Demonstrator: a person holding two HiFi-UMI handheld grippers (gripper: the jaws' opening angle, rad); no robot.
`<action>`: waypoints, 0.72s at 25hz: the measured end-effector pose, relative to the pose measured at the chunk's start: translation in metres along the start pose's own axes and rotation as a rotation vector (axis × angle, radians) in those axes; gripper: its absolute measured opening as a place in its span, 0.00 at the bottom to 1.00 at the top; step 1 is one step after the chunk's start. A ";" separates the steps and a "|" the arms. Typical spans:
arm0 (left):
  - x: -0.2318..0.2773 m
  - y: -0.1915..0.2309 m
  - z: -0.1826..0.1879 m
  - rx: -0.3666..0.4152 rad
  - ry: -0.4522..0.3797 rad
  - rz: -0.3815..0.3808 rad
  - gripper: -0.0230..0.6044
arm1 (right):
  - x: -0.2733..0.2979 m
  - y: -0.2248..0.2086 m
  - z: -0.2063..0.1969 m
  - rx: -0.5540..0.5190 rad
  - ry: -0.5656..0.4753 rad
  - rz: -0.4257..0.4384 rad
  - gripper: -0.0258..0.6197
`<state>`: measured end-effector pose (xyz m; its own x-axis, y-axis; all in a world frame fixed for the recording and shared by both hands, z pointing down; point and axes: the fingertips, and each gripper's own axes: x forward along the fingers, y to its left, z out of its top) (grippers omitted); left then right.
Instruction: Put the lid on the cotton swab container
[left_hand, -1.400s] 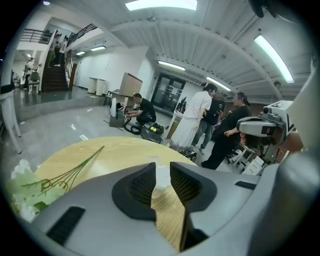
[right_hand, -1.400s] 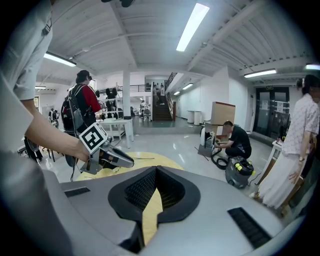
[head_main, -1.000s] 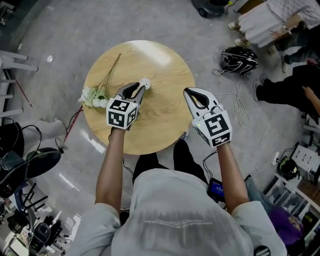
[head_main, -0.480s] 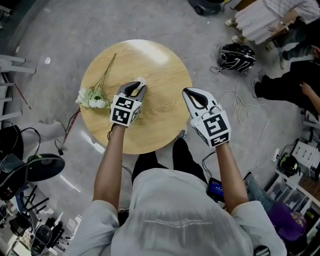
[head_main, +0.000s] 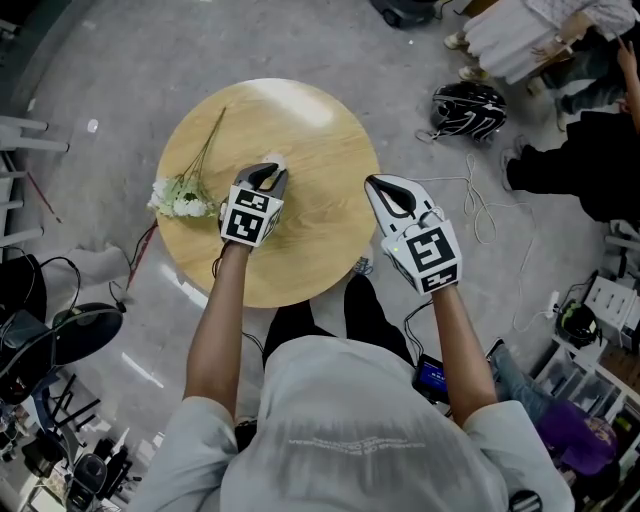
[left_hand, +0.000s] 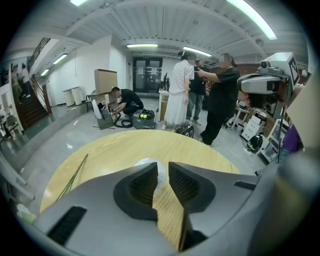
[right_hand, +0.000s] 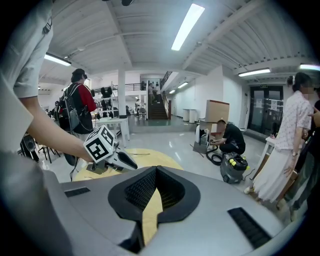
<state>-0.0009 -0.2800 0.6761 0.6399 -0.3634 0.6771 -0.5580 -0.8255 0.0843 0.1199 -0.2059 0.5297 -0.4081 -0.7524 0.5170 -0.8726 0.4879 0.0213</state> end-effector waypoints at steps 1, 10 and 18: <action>0.001 0.001 0.000 -0.002 0.001 0.002 0.16 | 0.000 0.000 0.000 0.001 -0.001 0.000 0.08; 0.006 0.004 -0.001 -0.045 -0.002 0.015 0.15 | -0.005 0.001 -0.002 0.009 -0.005 -0.010 0.08; 0.005 0.009 0.001 -0.185 -0.023 -0.060 0.14 | -0.026 -0.002 0.006 -0.007 -0.033 -0.058 0.08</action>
<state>-0.0022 -0.2894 0.6796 0.6856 -0.3276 0.6501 -0.6047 -0.7535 0.2580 0.1303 -0.1897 0.5110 -0.3655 -0.7936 0.4864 -0.8933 0.4459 0.0561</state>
